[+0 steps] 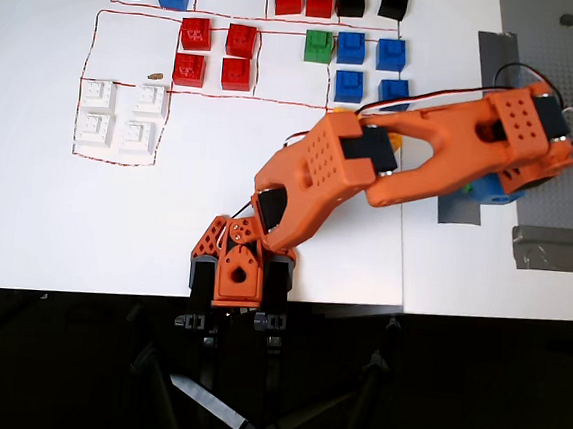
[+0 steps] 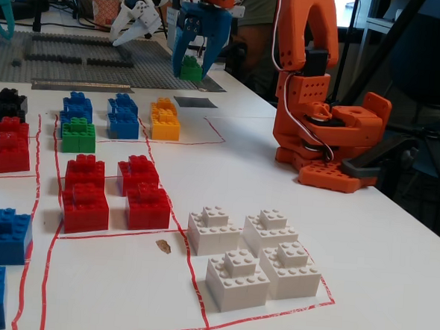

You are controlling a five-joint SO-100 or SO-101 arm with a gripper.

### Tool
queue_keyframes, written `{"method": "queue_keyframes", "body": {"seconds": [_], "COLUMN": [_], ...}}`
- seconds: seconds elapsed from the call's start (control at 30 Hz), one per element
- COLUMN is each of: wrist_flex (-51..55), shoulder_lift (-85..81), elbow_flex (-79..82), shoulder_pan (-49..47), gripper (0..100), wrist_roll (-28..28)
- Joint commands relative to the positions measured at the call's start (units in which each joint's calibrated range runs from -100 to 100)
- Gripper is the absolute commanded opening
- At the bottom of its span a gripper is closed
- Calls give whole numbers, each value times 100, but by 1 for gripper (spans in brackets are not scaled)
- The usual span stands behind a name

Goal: Grab the block and put it in the grey marker

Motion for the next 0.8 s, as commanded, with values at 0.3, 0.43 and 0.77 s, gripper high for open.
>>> {"method": "queue_keyframes", "body": {"seconds": [0.3, 0.43, 0.77], "wrist_flex": [-17, -17, -229], "shoulder_lift": [241, 509, 923], "elbow_flex": [-948, -1057, -1221], "shoulder_pan": [219, 302, 560], "gripper": [0, 0, 0], "wrist_roll": [24, 24, 122]}}
